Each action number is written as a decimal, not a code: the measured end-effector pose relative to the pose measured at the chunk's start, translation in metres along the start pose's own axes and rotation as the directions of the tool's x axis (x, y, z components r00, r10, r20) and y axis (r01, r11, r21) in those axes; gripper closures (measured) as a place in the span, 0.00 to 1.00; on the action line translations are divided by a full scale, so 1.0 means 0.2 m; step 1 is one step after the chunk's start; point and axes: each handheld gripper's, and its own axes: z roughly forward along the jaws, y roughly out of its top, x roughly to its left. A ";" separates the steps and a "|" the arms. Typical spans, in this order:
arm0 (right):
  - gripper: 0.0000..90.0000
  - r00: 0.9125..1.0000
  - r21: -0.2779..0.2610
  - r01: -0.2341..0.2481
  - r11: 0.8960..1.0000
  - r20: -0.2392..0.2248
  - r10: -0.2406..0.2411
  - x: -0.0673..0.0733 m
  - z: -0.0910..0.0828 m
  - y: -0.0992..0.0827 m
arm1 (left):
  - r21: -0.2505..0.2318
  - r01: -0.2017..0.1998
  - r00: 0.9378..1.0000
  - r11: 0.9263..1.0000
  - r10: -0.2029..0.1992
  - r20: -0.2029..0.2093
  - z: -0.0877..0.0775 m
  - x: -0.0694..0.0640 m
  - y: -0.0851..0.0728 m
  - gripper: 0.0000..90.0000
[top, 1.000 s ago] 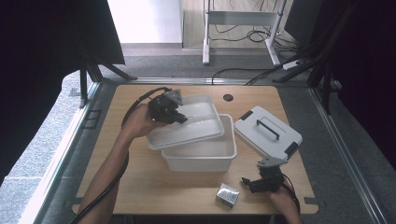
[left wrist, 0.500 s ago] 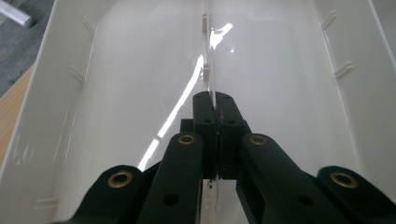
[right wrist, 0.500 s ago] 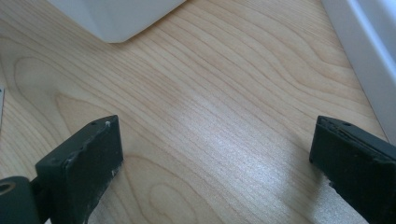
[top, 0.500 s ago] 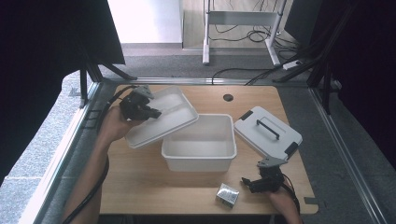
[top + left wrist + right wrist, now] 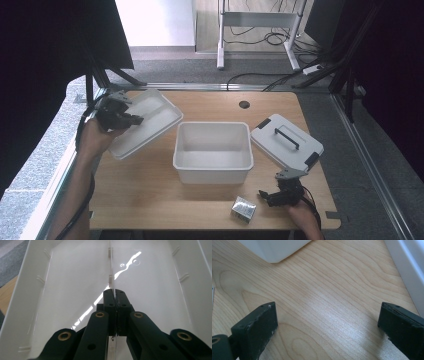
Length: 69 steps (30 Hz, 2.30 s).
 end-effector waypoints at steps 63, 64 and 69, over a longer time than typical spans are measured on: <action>0.03 1.000 0.001 -0.001 1.000 0.000 0.001 0.00 0.00 0.00 | -0.082 0.151 0.988 0.985 -0.148 0.045 0.33 -0.10 -0.60 0.25; 0.03 1.000 0.001 -0.001 1.000 0.000 0.001 0.00 0.00 0.00 | -0.084 0.143 0.989 0.986 -0.140 0.042 0.31 -0.13 -0.58 0.20; 0.03 1.000 0.000 -0.004 1.000 0.002 0.004 0.00 0.00 0.00 | -0.101 0.083 0.996 0.991 -0.080 0.034 0.28 -0.26 -0.52 0.03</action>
